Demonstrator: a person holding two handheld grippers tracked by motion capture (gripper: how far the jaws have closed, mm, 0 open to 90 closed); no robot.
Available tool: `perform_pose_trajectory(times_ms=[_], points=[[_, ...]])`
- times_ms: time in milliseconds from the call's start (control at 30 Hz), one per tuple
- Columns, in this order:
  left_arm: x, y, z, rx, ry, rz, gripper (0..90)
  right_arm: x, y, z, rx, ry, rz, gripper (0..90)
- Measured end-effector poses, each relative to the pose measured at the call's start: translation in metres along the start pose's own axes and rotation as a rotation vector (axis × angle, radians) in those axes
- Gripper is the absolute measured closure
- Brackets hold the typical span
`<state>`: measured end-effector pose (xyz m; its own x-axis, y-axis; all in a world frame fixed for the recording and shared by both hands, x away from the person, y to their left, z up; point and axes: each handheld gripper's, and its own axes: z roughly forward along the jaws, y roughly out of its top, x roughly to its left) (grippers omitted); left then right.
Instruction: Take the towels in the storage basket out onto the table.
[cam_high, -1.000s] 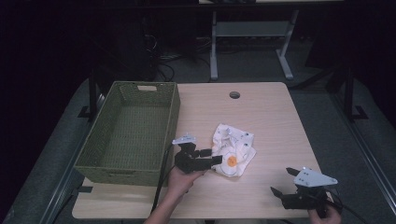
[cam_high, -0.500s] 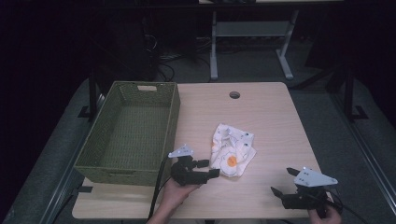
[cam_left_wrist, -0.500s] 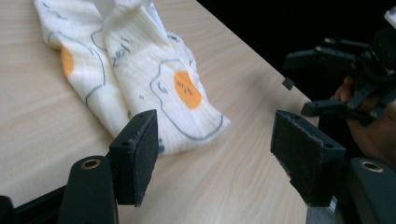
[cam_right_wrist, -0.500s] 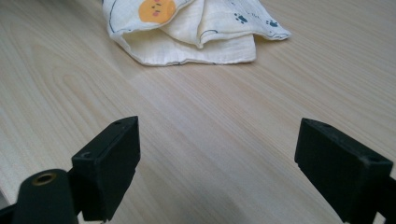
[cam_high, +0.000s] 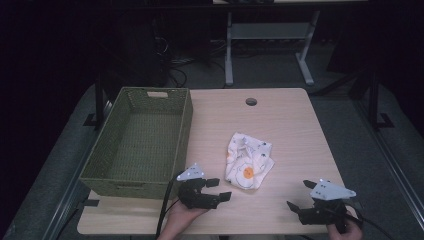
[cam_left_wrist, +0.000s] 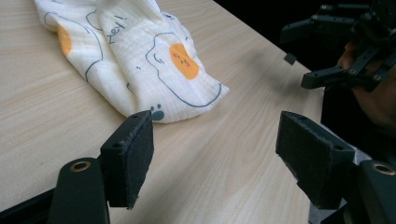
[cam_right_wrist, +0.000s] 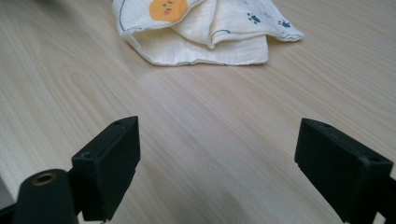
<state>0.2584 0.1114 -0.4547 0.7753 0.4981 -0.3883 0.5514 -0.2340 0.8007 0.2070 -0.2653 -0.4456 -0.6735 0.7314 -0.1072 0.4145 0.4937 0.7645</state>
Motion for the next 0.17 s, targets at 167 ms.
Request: perform_pose_trajectory(times_ms=[167], points=[[-0.0061,-0.004,0.0016,0.026,0.022,0.052,27.4,-0.0012,-0.0003,0.0003,0.001,0.013,0.0,13.9]])
